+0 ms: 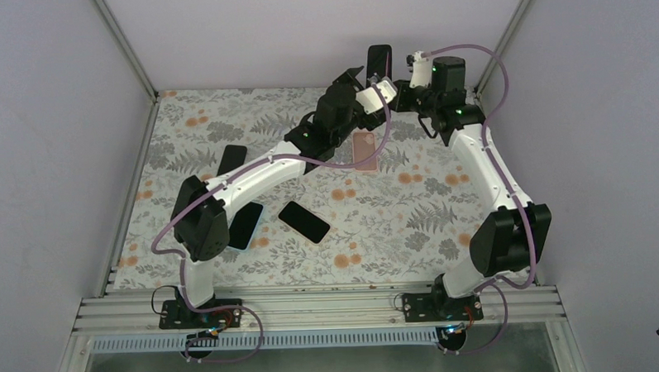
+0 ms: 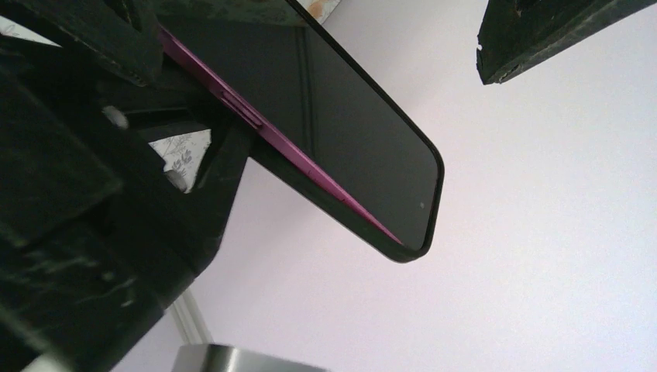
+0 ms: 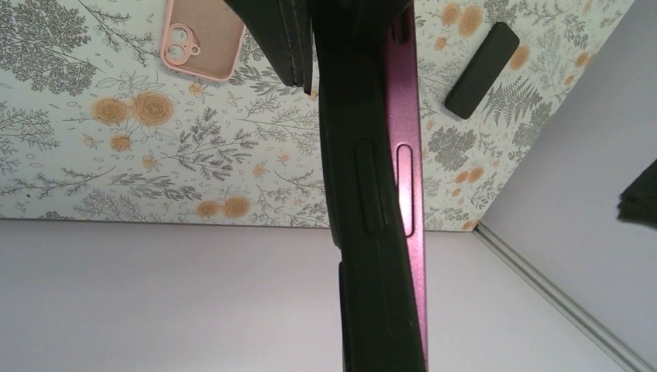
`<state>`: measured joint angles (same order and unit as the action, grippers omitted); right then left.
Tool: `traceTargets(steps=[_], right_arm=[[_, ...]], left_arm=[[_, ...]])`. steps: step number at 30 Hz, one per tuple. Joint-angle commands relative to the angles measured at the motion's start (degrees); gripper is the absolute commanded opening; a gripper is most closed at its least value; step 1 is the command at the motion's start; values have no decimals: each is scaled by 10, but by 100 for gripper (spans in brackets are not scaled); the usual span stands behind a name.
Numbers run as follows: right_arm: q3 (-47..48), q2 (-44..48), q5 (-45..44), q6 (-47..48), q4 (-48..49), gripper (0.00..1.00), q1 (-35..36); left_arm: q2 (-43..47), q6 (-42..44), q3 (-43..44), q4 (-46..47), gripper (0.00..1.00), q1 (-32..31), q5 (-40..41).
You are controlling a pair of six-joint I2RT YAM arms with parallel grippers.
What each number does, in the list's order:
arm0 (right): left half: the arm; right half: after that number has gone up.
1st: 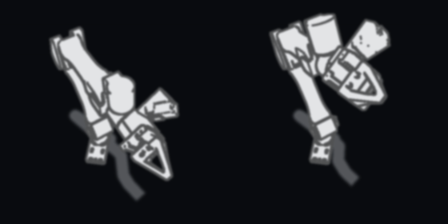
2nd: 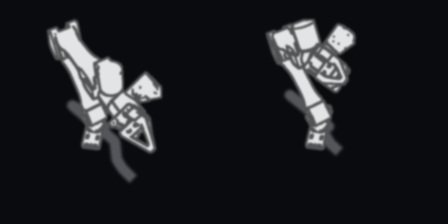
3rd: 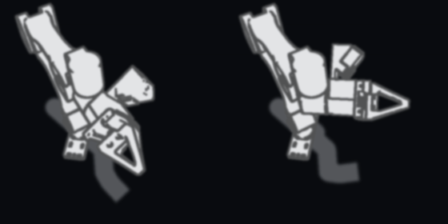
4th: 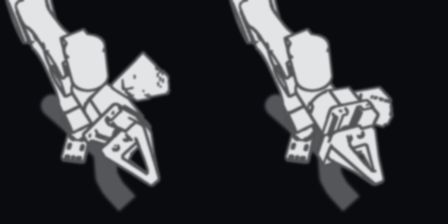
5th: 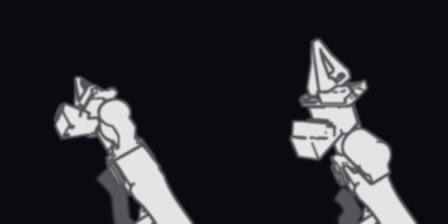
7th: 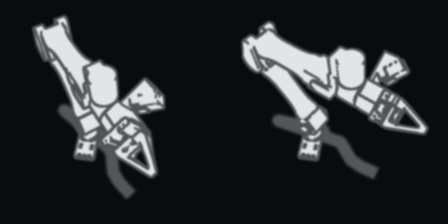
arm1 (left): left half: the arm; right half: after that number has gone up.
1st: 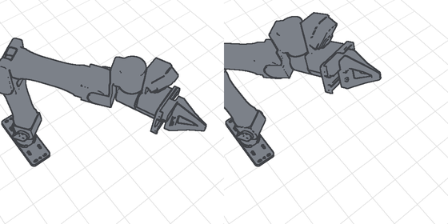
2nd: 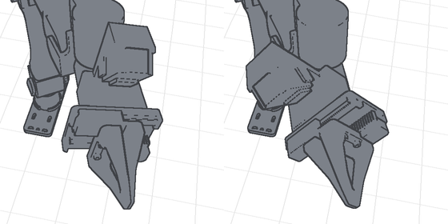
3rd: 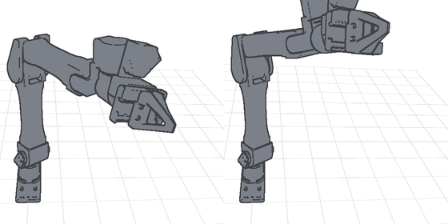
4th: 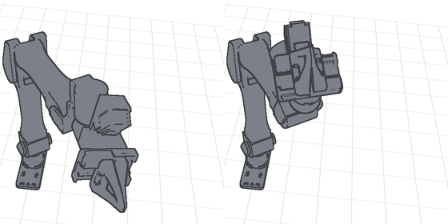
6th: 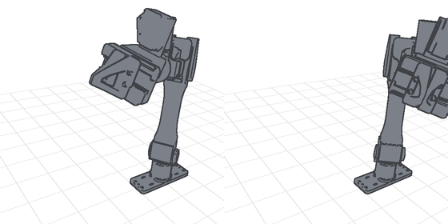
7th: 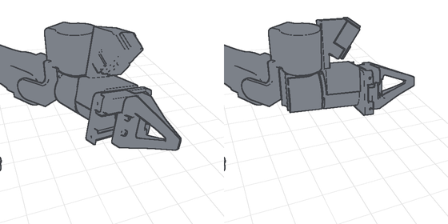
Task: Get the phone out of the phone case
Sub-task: Remove the phone case from the phone.
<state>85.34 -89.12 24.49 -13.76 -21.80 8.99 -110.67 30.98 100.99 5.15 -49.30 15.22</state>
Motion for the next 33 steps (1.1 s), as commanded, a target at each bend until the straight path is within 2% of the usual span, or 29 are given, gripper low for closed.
traceTargets(steps=[1, 13, 26, 30, 33], right_arm=[[3, 32, 18, -12, 54, 3, 6], [-3, 40, 9, -8, 58, 3, 5], [-17, 47, 20, -5, 62, 3, 5], [-17, 46, 30, -10, 61, 3, 6], [-14, 50, 41, -15, 56, 3, 5]], left_arm=[[-26, -11, 29, -2, 100, -1, -1], [0, -33, 3, -22, 100, -1, -38], [-11, -33, 14, -10, 100, 3, 3], [-29, -22, 20, -5, 100, 3, 29], [-52, -1, 19, 34, 100, -3, 116]])
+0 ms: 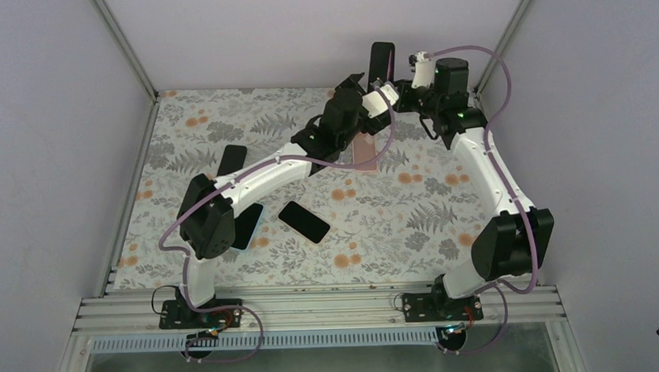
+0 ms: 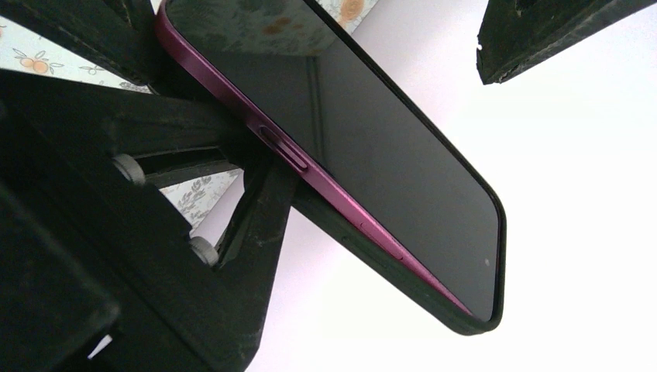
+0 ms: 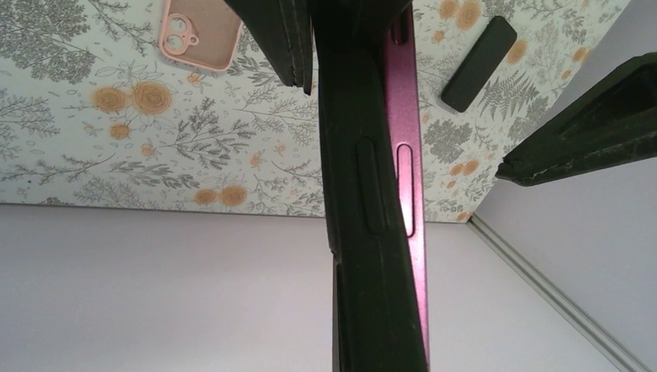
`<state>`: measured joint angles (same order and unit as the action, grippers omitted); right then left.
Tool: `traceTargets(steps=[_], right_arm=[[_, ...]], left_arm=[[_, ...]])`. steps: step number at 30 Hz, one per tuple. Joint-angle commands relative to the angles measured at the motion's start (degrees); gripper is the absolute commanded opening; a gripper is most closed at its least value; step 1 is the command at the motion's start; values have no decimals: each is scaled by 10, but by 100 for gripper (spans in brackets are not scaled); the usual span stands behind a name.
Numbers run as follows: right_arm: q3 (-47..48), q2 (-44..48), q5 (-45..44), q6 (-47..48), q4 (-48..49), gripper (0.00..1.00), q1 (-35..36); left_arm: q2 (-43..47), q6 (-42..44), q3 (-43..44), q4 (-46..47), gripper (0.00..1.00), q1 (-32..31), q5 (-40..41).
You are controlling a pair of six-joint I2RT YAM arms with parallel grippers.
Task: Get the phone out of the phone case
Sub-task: Remove the phone case from the phone.
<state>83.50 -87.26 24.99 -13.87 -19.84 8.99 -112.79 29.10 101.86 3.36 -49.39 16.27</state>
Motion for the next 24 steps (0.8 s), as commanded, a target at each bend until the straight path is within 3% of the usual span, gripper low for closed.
traceTargets(steps=[1, 5, 8, 10, 13, 18, 24], right_arm=[[6, 33, 42, -17, 33, 3, 6], [11, 43, 74, -22, 8, 3, 4], [14, 47, 111, -20, -24, 3, 5], [14, 52, 138, -15, -44, 3, 5], [10, 60, 176, -2, -70, 3, 5], [-11, 70, 222, 26, -100, 3, 4], [-44, 71, 237, 40, -114, 3, 5]], left_arm=[[-39, 33, 8, 75, 99, -5, 146], [-52, 132, -56, 272, 99, -10, 284], [-43, 228, -126, 475, 96, -10, 303], [-44, 263, -142, 557, 91, -9, 305], [-59, 289, -141, 617, 83, -9, 301], [-96, 316, -104, 663, 76, -13, 293], [-132, 348, -71, 711, 65, -33, 264]])
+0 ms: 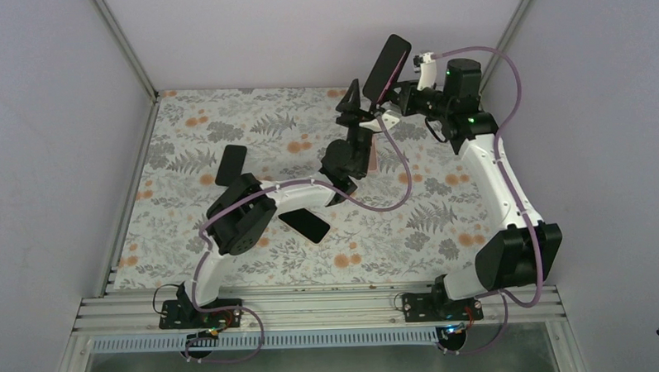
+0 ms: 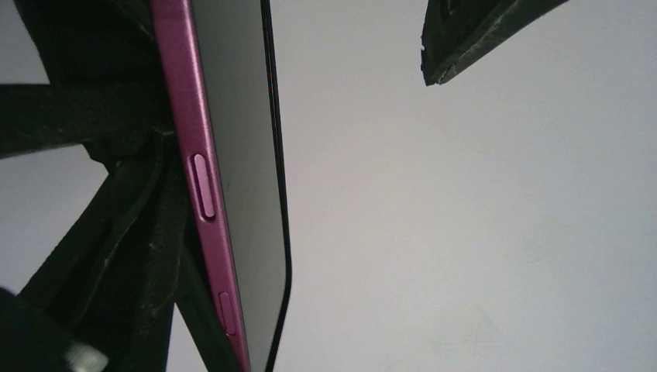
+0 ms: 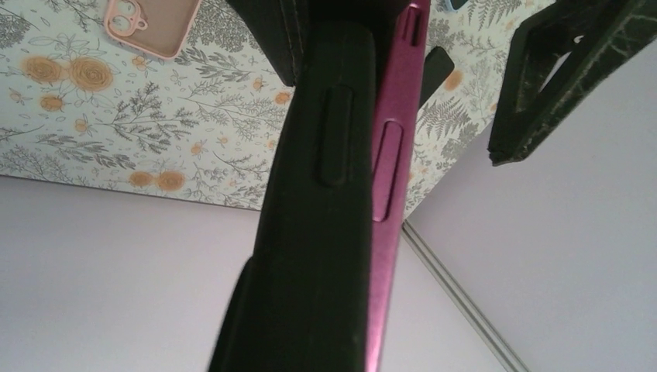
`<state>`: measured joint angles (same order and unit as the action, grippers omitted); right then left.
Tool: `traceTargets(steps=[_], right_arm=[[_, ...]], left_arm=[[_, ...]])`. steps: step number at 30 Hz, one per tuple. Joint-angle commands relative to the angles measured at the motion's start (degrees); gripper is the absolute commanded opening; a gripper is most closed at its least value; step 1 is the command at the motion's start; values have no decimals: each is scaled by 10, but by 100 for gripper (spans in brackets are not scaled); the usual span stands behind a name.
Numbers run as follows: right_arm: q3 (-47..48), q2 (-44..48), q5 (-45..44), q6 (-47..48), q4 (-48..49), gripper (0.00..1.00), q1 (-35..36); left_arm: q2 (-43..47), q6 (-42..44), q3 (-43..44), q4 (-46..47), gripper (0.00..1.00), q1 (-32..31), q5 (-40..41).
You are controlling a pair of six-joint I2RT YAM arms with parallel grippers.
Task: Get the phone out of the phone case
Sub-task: Remove the phone case from the phone.
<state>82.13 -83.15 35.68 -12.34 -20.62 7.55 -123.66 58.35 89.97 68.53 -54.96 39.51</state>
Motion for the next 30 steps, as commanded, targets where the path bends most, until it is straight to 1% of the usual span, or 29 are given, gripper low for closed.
traceTargets(steps=[1, 4, 7, 13, 19, 20, 22, 24, 27, 30], right_arm=[[-31, 29, 131, 27, -108, 3, 19], [-33, 27, 138, 33, -122, 3, 19], [-48, 31, 142, 40, -129, 3, 19], [-80, 45, 137, 50, -123, 3, 19], [-70, 36, 123, 54, -127, 3, 18], [-68, 34, 113, 56, -126, 3, 18], [-69, 33, 66, 61, -123, 3, 18], [-66, 32, -4, 66, -118, 3, 18], [-49, 26, -131, 73, -122, 3, 19], [-36, 18, -248, 86, -123, 3, 18]], left_arm=[[-30, 56, 56, 60, 62, 22, 31], [-48, 66, 77, 77, 53, 20, 32], [-64, 87, 90, 104, 41, 20, 30], [-81, 115, 114, 125, 25, 13, 27], [-80, 137, 106, 157, 16, 3, 27], [-77, 139, 105, 161, 12, 1, 28], [-72, 144, 97, 162, 3, -4, 26], [-62, 149, 90, 158, 2, -9, 26], [-39, 150, 67, 151, 2, -17, 27], [-3, 132, 36, 126, 2, -25, 36]])
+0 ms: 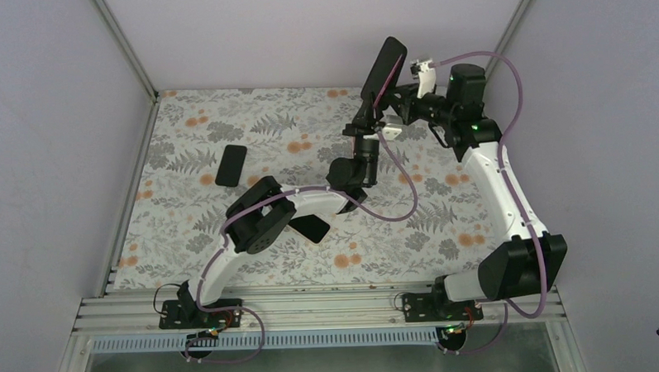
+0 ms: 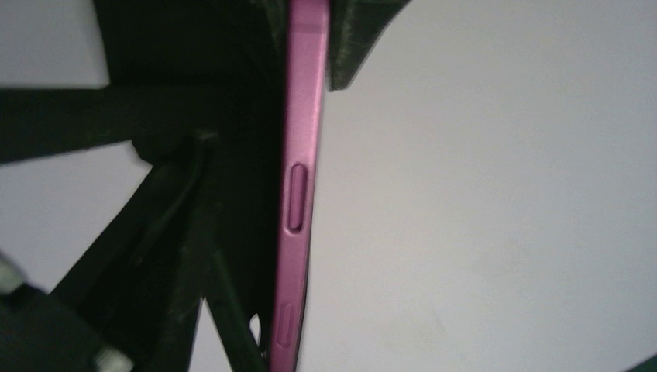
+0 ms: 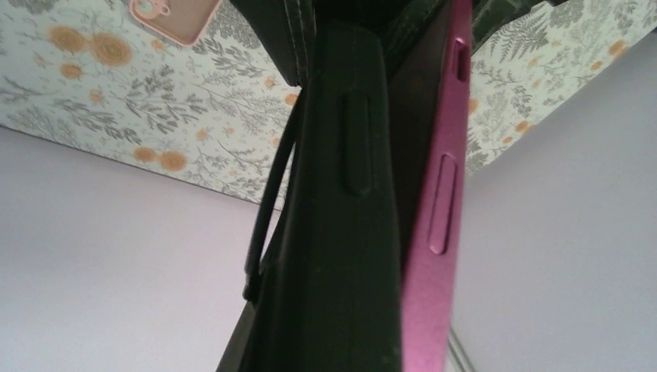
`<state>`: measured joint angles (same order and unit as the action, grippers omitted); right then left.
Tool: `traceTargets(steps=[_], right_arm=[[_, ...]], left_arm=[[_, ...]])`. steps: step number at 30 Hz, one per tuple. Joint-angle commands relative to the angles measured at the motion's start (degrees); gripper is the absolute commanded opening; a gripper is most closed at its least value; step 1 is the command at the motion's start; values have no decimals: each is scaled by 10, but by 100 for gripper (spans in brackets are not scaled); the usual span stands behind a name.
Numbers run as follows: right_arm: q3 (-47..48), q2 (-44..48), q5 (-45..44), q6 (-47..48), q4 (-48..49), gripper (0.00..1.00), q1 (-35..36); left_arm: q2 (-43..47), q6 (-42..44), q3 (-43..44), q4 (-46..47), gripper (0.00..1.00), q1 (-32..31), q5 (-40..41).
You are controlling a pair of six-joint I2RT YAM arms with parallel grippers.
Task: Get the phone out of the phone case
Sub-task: Remove the phone case from the phone, then place the phone case at the center of the board.
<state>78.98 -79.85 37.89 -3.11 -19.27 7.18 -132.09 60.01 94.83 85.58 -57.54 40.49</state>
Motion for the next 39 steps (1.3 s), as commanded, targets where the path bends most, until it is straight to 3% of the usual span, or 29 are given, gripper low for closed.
traceTargets(steps=[1, 3, 7, 9, 13, 18, 22, 31, 39], right_arm=[[-2, -20, -310, 1, -136, 3, 22], [2, -31, -384, 14, -138, 3, 21], [-15, -44, -481, 42, -122, 3, 8], [-21, -53, -490, 56, -125, 3, -3], [-49, -60, -442, 85, -145, 3, -25], [-68, -67, -278, 138, -223, 3, -53], [-82, -89, -223, 152, -246, 3, -61], [-52, -201, -195, 150, -239, 3, -70], [6, -278, -142, 146, -274, 3, -104]], left_arm=[[102, 97, -27, -82, 2, -2, 27], [151, 40, -61, -166, 2, -8, 25], [252, -110, -94, -420, 2, -12, 10], [284, -126, -108, -494, 2, -12, 8], [334, -57, -187, -518, 2, -10, 32], [331, 109, -318, -471, 3, 38, 103], [294, 68, -346, -621, 4, 94, 121], [201, 64, -333, -633, 3, 139, 145], [139, -17, -292, -771, 5, 138, 115]])
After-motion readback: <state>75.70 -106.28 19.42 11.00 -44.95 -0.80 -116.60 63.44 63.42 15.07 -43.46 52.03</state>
